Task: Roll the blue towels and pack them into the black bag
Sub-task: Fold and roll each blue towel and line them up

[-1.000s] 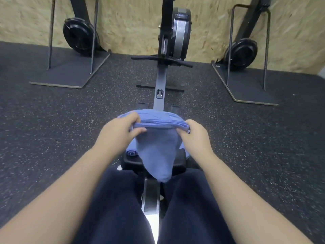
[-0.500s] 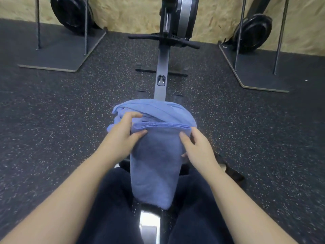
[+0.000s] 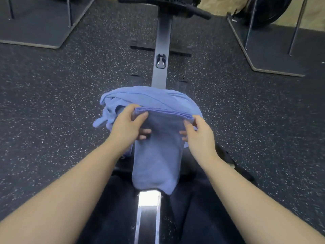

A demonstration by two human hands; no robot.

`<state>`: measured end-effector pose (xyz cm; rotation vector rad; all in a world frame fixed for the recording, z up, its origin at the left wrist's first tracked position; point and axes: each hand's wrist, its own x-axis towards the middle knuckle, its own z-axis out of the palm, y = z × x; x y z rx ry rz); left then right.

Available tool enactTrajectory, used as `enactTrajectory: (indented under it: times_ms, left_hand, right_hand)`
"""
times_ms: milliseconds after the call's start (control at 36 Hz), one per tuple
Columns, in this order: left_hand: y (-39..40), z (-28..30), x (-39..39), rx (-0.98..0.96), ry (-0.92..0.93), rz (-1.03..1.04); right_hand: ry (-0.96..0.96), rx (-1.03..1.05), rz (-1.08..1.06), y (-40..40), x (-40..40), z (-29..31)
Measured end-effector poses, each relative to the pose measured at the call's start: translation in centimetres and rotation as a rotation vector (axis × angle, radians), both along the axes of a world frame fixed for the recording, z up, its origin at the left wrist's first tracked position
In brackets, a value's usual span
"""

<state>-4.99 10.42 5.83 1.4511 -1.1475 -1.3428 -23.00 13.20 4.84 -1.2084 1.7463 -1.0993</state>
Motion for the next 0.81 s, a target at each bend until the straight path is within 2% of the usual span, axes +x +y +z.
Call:
enactTrajectory:
  times_ms: [222, 444, 500, 611, 722, 806]
  left_hand:
    - [-6.5, -3.9, -0.2, 0.027, 0.079, 0.073]
    - [-11.2, -7.2, -1.1, 0.046, 0.033, 0.141]
    - [-11.9, -7.6, -1.2, 0.036, 0.026, 0.157]
    - [-11.7, -7.5, -0.8, -0.121, -0.183, 0.089]
    - [-9.7, -8.0, -0.6, -0.300, -0.259, -0.038]
    - [-7.1, -9.8, -0.7, -0.419, -0.360, -0.201]
  right_hand:
    - [0.029, 0.011, 0.014, -6.7, -0.7, -3.3]
    - [0.110, 0.031, 0.009, -12.3, -0.6, -6.0]
    - [0.079, 0.029, -0.017, -13.0, -0.7, -6.4]
    - [0.088, -0.028, -0.033, -12.9, -1.1, -6.0]
    - [0.089, -0.085, 0.040, -10.9, -1.8, -5.9]
    - [0.240, -0.111, 0.165, -8.6, -2.5, -6.9]
